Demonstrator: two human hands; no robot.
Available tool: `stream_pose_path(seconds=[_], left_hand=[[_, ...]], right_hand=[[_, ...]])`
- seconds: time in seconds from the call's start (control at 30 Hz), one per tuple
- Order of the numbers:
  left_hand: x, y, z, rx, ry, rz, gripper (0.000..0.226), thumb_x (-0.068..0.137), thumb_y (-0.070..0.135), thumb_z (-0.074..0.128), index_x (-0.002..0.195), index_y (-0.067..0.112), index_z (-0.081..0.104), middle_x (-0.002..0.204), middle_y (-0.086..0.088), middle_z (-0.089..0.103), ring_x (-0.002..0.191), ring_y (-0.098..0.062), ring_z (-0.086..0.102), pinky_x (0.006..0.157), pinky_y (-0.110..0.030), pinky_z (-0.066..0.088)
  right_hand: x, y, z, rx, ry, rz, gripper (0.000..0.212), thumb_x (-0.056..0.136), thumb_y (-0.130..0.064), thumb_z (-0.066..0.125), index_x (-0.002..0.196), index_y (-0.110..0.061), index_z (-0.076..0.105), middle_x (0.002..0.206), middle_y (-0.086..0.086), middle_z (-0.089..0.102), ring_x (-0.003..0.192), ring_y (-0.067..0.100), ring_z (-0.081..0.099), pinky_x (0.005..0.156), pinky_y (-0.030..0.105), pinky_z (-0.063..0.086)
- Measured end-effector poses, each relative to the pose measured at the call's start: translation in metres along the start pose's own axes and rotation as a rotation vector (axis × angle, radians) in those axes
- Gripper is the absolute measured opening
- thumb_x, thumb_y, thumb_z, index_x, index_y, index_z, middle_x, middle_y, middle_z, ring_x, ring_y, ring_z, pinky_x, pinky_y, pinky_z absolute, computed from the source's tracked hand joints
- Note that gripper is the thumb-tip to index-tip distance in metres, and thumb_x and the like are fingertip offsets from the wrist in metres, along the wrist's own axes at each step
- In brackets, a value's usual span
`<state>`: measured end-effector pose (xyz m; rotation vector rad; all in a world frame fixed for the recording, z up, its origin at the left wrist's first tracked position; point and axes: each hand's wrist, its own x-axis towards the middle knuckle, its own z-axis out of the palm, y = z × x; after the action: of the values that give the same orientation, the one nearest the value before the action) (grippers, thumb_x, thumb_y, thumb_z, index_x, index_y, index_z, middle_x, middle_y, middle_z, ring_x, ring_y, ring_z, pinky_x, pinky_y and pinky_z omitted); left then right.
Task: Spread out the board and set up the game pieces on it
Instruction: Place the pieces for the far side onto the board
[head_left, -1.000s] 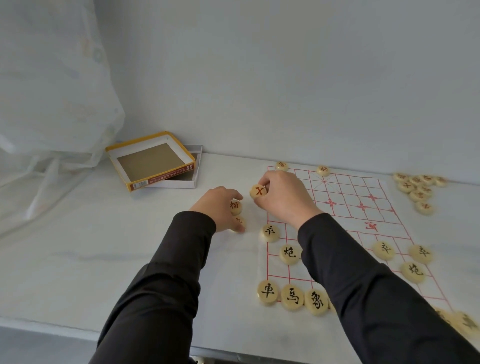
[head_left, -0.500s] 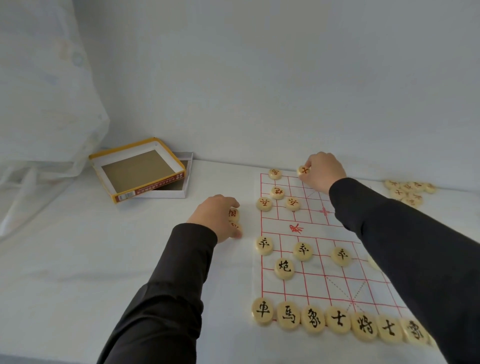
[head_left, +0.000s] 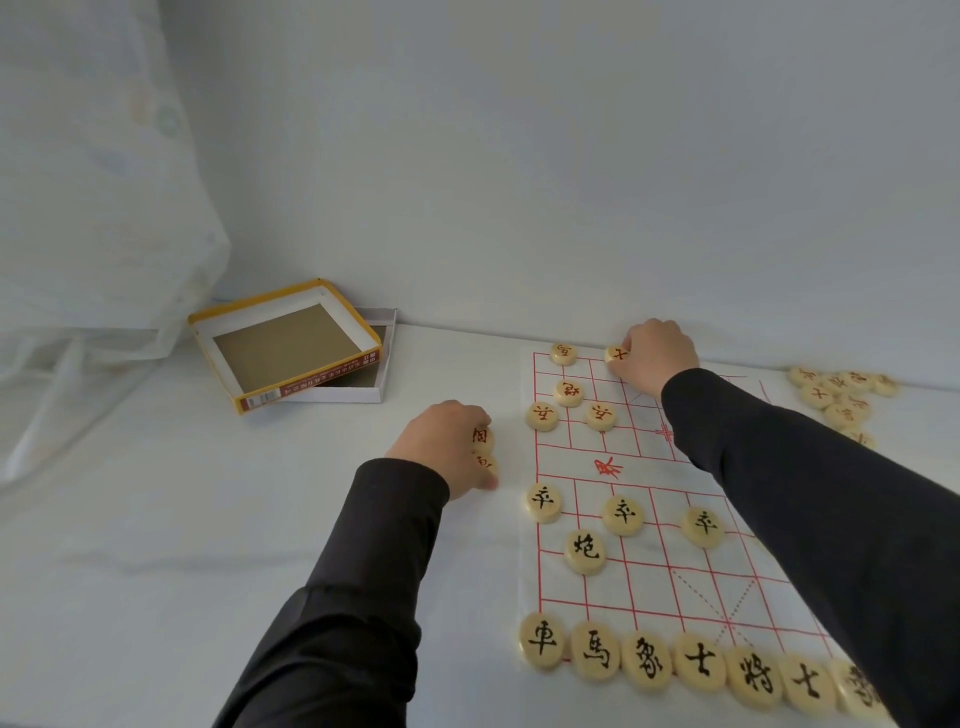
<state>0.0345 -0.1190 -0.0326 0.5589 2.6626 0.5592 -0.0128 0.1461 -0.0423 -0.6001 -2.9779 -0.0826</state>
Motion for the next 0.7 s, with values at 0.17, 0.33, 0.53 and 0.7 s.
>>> stream_pose_path(seconds=[0.17, 0.33, 0.53, 0.7], left_hand=[[-0.001, -0.002, -0.002, -0.003, 0.009, -0.013, 0.063, 0.082, 0.027, 0.069, 0.137, 0.021, 0.041, 0.135, -0.003, 0.047, 0.123, -0.023, 0.044, 0.105, -0.033, 0.036], [-0.002, -0.003, -0.004, -0.01, -0.002, -0.012, 0.063, 0.082, 0.027, 0.069, 0.138, 0.02, 0.041, 0.136, -0.003, 0.047, 0.124, -0.023, 0.044, 0.106, -0.033, 0.036], [-0.004, -0.01, -0.01, 0.014, -0.008, -0.024, 0.068, 0.079, 0.032, 0.071, 0.139, 0.021, 0.04, 0.137, -0.001, 0.046, 0.124, -0.021, 0.044, 0.104, -0.032, 0.036], [-0.006, -0.021, -0.017, 0.069, 0.0, -0.078, 0.068, 0.079, 0.031, 0.072, 0.138, 0.02, 0.04, 0.137, -0.002, 0.046, 0.123, -0.021, 0.045, 0.104, -0.032, 0.037]], right_hand=[[-0.002, 0.001, 0.001, -0.021, 0.029, 0.007, 0.036, 0.09, -0.039, 0.054, 0.104, -0.008, 0.064, 0.099, 0.009, 0.059, 0.096, 0.025, 0.053, 0.08, 0.034, 0.049], [-0.003, 0.001, -0.002, -0.02, 0.044, -0.003, 0.037, 0.09, -0.04, 0.054, 0.109, -0.009, 0.061, 0.103, 0.009, 0.056, 0.101, 0.026, 0.05, 0.083, 0.035, 0.047], [-0.025, -0.019, -0.024, 0.196, 0.278, -0.193, 0.026, 0.093, -0.028, 0.051, 0.104, -0.009, 0.064, 0.107, 0.008, 0.061, 0.106, 0.024, 0.048, 0.09, 0.037, 0.041], [-0.057, -0.059, -0.036, 0.458, 0.113, -0.439, 0.017, 0.091, -0.013, 0.052, 0.099, -0.012, 0.067, 0.101, 0.001, 0.064, 0.099, 0.015, 0.05, 0.088, 0.029, 0.042]])
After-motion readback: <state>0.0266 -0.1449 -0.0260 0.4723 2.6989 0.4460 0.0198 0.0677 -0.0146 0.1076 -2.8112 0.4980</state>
